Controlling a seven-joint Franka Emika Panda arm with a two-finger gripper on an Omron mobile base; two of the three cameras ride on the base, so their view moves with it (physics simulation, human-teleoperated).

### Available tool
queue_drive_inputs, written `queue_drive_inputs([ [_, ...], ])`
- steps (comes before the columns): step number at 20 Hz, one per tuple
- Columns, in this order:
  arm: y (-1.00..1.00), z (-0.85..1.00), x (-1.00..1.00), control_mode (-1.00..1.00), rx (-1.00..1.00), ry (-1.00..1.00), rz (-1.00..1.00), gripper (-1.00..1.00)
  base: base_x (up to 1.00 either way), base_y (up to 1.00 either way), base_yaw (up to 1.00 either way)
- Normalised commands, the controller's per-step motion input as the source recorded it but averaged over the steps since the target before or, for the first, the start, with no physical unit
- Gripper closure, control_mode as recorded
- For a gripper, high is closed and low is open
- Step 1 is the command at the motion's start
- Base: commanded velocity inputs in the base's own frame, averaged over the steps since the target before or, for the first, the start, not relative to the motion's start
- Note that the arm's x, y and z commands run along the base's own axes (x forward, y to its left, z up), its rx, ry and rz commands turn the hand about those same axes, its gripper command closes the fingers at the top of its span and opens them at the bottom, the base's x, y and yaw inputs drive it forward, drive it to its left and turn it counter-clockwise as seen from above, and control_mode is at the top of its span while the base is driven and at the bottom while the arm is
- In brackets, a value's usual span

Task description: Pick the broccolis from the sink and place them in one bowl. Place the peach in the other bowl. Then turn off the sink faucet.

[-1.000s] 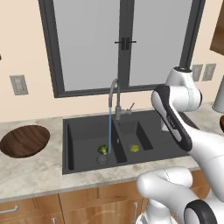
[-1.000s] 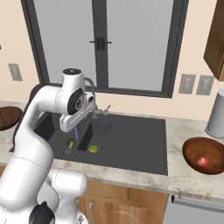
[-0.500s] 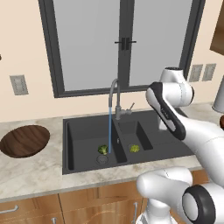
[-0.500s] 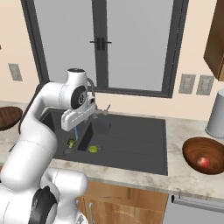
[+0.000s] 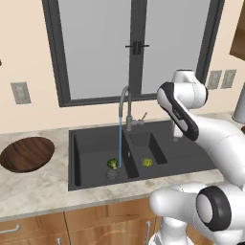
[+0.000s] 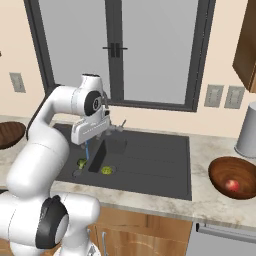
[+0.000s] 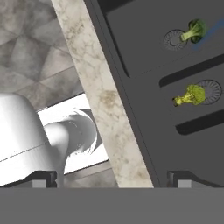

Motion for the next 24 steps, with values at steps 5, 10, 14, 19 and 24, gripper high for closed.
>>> queue_drive_inputs([
  [5, 0.0, -0.11, -0.2, -1.0, 0.0, 0.0, 0.09, -1.0, 0.0, 0.0, 0.0],
  [10, 0.0, -0.12, -0.12, -1.0, 0.0, 0.0, 0.08, -1.0, 0.0, 0.0, 0.0],
  [14, 0.0, -0.05, 0.0, -1.0, 0.0, 0.0, 0.02, -1.0, 0.0, 0.0, 0.0],
  [19, 0.0, -0.02, 0.0, -1.0, 0.0, 0.0, 0.0, -1.0, 0.0, 0.0, 0.0],
  [24, 0.0, -0.06, 0.0, -1.0, 0.0, 0.0, 0.0, -1.0, 0.0, 0.0, 0.0],
])
